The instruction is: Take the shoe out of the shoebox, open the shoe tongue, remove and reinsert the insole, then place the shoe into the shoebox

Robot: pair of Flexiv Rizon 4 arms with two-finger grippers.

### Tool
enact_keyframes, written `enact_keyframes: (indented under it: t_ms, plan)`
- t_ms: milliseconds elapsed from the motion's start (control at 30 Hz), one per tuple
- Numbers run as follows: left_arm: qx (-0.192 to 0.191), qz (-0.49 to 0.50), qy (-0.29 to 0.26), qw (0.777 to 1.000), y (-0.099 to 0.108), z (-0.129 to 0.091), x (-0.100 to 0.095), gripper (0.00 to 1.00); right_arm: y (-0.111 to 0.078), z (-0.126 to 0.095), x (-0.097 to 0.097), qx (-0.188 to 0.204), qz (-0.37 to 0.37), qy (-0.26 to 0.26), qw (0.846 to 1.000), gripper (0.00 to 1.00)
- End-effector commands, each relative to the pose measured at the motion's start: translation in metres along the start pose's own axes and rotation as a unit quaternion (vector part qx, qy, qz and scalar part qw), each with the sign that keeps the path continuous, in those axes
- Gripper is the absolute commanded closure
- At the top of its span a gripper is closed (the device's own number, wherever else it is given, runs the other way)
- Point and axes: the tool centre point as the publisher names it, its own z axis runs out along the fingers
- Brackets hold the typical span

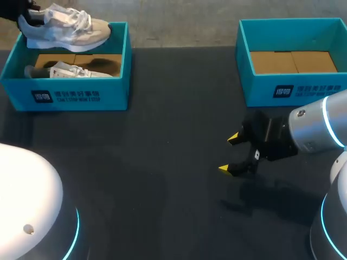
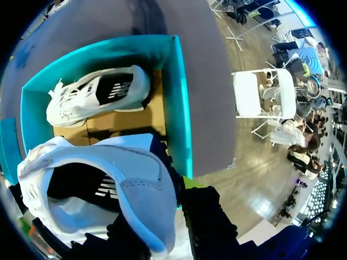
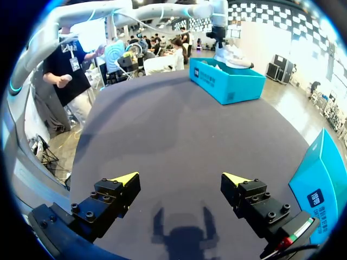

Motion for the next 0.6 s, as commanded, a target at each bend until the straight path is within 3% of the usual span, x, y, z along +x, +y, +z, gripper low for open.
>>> enact_keyframes:
  t_ms: [33,600]
  plan:
    - [-0.004,0.000,-0.002,1.000,0.004,0.019,-0.005,1.00,0.000,0.000,0.001,0.001,0.000,-0.001,1.000,0.00]
    - [0.003,0.014,-0.013,1.000,0.017,0.074,-0.025,1.00,0.000,0.000,0.001,0.001,0.000,-0.001,1.000,0.00]
